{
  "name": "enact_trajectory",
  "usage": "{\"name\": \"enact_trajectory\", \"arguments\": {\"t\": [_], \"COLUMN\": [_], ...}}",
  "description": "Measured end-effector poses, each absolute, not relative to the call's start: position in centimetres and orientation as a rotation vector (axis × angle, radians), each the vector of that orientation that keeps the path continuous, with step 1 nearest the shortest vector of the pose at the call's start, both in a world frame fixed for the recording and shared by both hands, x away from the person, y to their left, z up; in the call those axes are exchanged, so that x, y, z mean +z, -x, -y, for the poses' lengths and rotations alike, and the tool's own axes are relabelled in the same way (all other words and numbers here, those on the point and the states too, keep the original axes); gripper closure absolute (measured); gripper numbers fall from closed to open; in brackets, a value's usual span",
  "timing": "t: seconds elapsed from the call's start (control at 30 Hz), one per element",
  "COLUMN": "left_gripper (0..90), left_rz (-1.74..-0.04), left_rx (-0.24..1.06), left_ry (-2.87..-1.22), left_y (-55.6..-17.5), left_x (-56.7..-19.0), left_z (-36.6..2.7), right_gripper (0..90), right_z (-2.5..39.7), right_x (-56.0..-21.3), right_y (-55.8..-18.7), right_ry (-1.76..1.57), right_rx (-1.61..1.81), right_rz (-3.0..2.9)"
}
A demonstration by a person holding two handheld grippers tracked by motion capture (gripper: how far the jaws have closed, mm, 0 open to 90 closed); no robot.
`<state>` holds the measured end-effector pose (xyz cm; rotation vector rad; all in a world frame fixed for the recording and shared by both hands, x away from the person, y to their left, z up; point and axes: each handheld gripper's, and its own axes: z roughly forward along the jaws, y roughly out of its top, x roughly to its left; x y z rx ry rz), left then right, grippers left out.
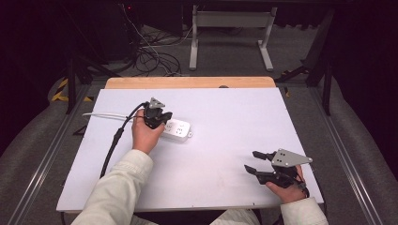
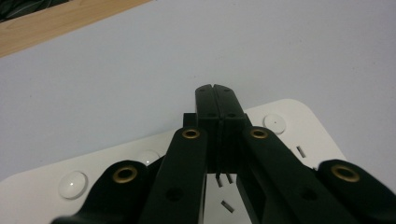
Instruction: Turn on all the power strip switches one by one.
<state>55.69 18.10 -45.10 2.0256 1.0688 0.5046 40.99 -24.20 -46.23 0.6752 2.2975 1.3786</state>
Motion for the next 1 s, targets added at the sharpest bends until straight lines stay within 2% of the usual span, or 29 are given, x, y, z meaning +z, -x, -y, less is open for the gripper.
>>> {"name": "enact_trajectory", "arguments": {"t": [1.0], "left_gripper": [90.0], "left_rz": [-1.089], "left_rx": [0.490], "left_ry": [-2.073], "left_y": [-55.79], "left_x": [-46.17], "left_z": [-17.55], "right_gripper": [41.0], "right_z": [24.15], "right_x": [-46.23], "right_y": [-40.94], "right_ry": [-0.672], "right_rx": [1.376], "right_rz": [-2.300]}}
